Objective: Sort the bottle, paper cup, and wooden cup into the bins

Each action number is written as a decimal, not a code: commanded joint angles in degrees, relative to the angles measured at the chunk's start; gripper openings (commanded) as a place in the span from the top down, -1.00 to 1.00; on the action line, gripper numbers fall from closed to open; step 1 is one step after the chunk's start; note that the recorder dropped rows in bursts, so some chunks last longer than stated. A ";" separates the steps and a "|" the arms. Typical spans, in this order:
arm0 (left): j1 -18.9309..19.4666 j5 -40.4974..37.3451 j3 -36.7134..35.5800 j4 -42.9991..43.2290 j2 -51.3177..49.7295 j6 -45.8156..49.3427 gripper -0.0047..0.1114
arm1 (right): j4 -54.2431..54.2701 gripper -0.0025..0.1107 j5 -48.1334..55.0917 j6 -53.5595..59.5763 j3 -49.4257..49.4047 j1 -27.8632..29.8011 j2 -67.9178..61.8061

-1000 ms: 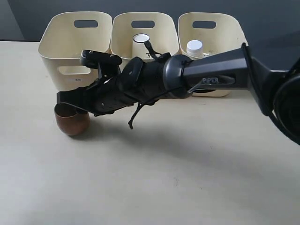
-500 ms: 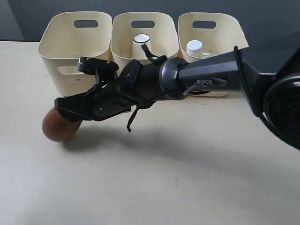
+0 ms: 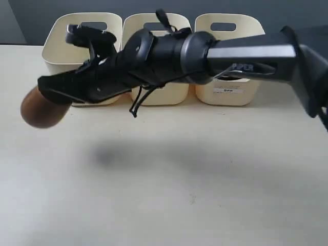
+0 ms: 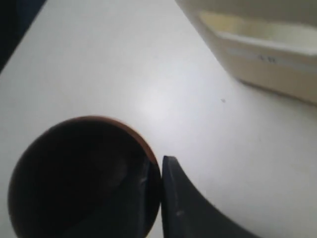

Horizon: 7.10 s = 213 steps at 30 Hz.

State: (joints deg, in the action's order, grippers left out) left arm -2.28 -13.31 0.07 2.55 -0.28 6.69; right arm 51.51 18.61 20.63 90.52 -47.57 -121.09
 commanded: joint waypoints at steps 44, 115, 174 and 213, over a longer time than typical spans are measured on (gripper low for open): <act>-0.18 0.05 -0.07 -0.04 0.28 -0.11 0.92 | 1.41 0.97 -23.03 6.76 17.15 4.78 -10.59; -0.18 0.05 -0.07 -0.04 0.28 -0.11 0.92 | -59.00 0.97 32.28 -31.23 -32.90 4.13 57.17; -0.18 0.05 -0.07 -0.04 0.28 -0.11 0.92 | -78.00 0.97 26.79 -60.02 -63.16 6.16 114.44; -0.18 0.05 -0.07 -0.04 0.28 -0.11 0.92 | -73.21 0.97 14.79 -66.57 -88.90 39.63 121.09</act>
State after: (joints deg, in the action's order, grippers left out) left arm -2.28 -13.31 0.07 2.55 -0.28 6.69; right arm -21.52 33.85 -46.00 1.85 -8.32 -0.34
